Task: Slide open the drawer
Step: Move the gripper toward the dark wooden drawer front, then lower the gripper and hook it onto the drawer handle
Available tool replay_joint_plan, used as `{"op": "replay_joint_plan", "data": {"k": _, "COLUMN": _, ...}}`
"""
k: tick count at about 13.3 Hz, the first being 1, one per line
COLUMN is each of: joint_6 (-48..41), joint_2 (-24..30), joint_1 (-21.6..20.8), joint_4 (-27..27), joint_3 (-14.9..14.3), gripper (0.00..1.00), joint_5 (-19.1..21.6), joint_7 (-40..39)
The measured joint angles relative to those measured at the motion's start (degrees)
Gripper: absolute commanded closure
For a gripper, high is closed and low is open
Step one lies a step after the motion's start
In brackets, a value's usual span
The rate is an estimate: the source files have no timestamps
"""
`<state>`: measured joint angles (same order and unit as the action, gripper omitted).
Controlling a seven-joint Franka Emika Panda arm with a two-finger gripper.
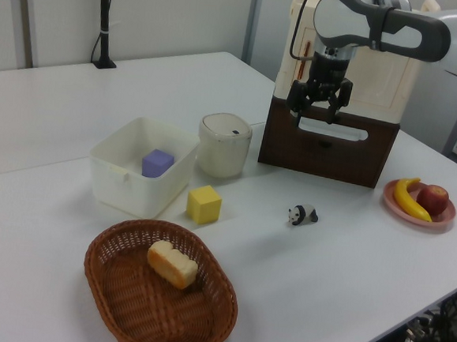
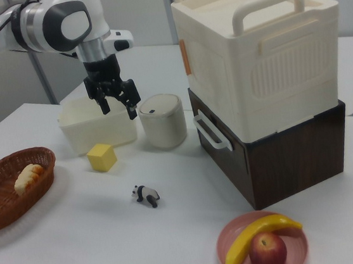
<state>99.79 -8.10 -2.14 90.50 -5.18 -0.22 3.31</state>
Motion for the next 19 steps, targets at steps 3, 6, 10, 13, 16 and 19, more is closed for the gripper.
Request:
{"op": "replay_joint_plan", "data": {"k": 3, "joint_6": 0.0, "joint_2": -0.2, "joint_1": 0.0, "joint_4": 0.0, "joint_3": 0.0, "gripper": 0.0, "joint_5": 0.0, "joint_7": -1.9}}
{"op": "replay_joint_plan", "data": {"k": 6, "joint_6": 0.0, "joint_2": -0.2, "joint_1": 0.7, "joint_4": 0.0, "joint_3": 0.0, "gripper": 0.0, "joint_5": -0.1, "joint_7": -8.8}}
{"op": "replay_joint_plan", "data": {"k": 10, "joint_6": 0.3, "joint_2": -0.4, "joint_1": 2.3, "joint_4": 0.0, "joint_3": 0.0, "gripper": 0.02, "joint_5": -2.0, "joint_7": -21.4}}
{"op": "replay_joint_plan", "data": {"k": 13, "joint_6": 4.6, "joint_2": -1.7, "joint_1": 2.9, "joint_4": 0.1, "joint_3": 0.0, "gripper": 0.03, "joint_5": -6.2, "joint_7": -26.4}}
{"op": "replay_joint_plan", "data": {"k": 16, "joint_6": 12.0, "joint_2": -4.4, "joint_1": 3.0, "joint_4": 0.7, "joint_3": 0.0, "gripper": 0.09, "joint_5": -13.3, "joint_7": -30.2}}
{"op": "replay_joint_plan", "data": {"k": 19, "joint_6": 22.1, "joint_2": -6.3, "joint_1": 3.0, "joint_4": 4.7, "joint_3": -1.0, "gripper": 0.17, "joint_5": -19.9, "joint_7": -32.6}}
